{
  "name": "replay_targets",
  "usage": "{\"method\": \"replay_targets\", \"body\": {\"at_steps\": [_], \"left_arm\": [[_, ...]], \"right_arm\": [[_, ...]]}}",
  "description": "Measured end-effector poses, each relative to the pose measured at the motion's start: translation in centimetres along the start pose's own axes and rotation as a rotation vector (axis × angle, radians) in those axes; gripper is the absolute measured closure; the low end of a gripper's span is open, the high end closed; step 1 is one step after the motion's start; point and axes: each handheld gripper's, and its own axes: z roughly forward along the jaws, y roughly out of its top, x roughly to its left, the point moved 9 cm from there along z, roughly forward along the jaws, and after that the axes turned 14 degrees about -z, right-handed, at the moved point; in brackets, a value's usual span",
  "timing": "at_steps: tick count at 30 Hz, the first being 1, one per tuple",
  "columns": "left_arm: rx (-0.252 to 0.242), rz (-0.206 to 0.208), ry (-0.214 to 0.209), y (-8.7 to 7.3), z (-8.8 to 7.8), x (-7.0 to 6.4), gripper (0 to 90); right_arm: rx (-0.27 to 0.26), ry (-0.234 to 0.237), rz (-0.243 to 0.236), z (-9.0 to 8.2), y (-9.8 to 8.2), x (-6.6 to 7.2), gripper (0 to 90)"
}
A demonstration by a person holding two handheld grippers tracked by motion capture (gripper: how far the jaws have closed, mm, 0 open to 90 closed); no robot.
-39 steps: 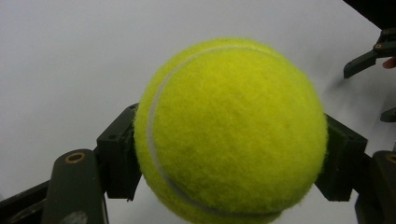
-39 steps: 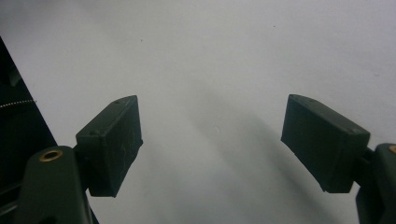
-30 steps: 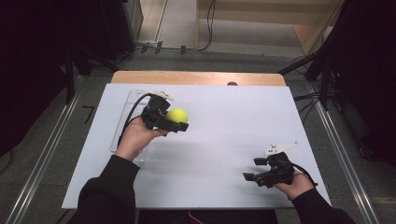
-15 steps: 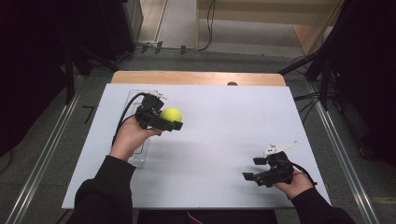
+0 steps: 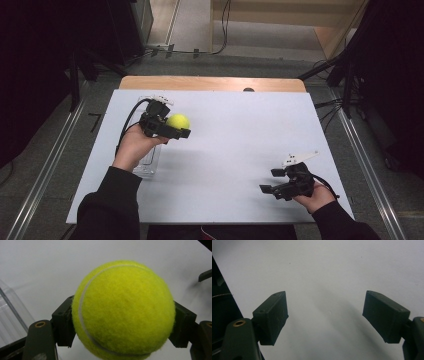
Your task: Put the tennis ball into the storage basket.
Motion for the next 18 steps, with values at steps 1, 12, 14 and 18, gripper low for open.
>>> {"method": "replay_targets", "body": {"at_steps": [1,12,14,18], "left_arm": [[-0.003,-0.004,0.000,0.0,-0.1,0.1,25.5],[-0.014,-0.020,0.032,0.0,-0.6,1.2,25.5],[-0.016,-0.026,0.034,0.0,-0.7,1.3,25.5],[-0.019,-0.033,0.036,0.1,-0.9,1.7,25.5]], "right_arm": [[0.000,0.000,0.000,0.0,0.0,0.0,18.2],[0.001,0.000,0.001,0.0,0.0,0.0,18.2],[0.001,0.000,0.001,0.0,0.0,0.0,18.2],[0.001,0.000,0.001,0.0,0.0,0.0,18.2]]}}
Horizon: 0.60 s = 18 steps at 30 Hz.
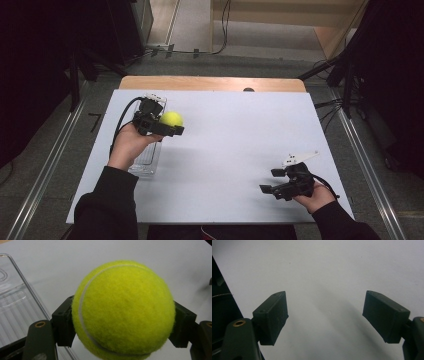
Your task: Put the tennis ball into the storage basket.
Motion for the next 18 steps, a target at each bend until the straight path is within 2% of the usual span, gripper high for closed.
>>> {"method": "replay_targets", "body": {"at_steps": [18], "left_arm": [[-0.028,-0.037,0.040,0.1,-1.2,1.8,25.5]], "right_arm": [[0.001,-0.002,0.002,0.0,0.0,0.0,18.2]]}}
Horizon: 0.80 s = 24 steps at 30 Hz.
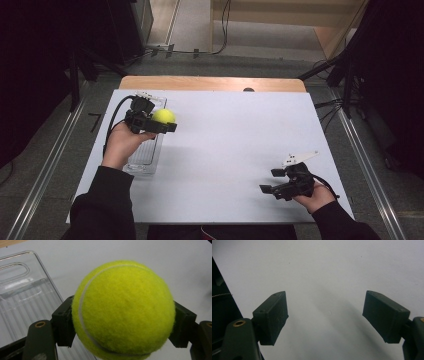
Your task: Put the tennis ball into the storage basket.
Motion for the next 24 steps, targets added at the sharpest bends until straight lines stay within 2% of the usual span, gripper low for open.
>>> {"method": "replay_targets", "body": {"at_steps": [12,24], "left_arm": [[-0.014,-0.038,0.037,0.0,-0.6,1.4,25.5],[-0.030,-0.069,0.050,0.0,-1.3,2.6,25.5]], "right_arm": [[0.000,0.000,0.001,0.0,0.0,0.0,18.2],[0.001,0.000,-0.001,0.0,0.0,0.0,18.2]]}}
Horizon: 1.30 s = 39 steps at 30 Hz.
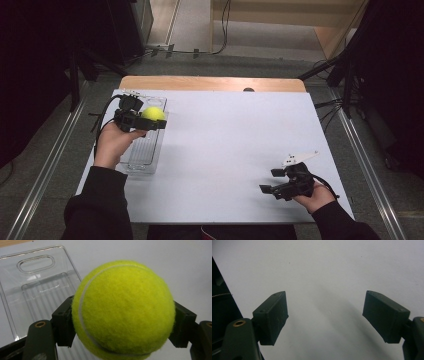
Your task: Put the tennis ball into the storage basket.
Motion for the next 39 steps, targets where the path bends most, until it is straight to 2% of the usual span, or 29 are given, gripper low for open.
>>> {"method": "replay_targets", "body": {"at_steps": [12,22,28,39], "left_arm": [[-0.010,-0.034,0.026,0.0,-0.5,1.3,25.6],[-0.043,-0.067,0.087,0.2,-0.6,2.9,25.5],[-0.069,-0.098,0.108,0.3,-0.4,3.4,25.5],[-0.090,-0.106,0.135,0.3,0.4,3.8,25.5]], "right_arm": [[0.002,-0.002,0.002,0.0,0.0,0.0,18.2],[0.003,-0.001,0.002,0.0,0.0,0.0,18.2],[0.003,-0.001,0.002,0.0,0.0,0.0,18.2],[0.003,-0.001,0.002,0.0,0.0,0.0,18.2]]}}
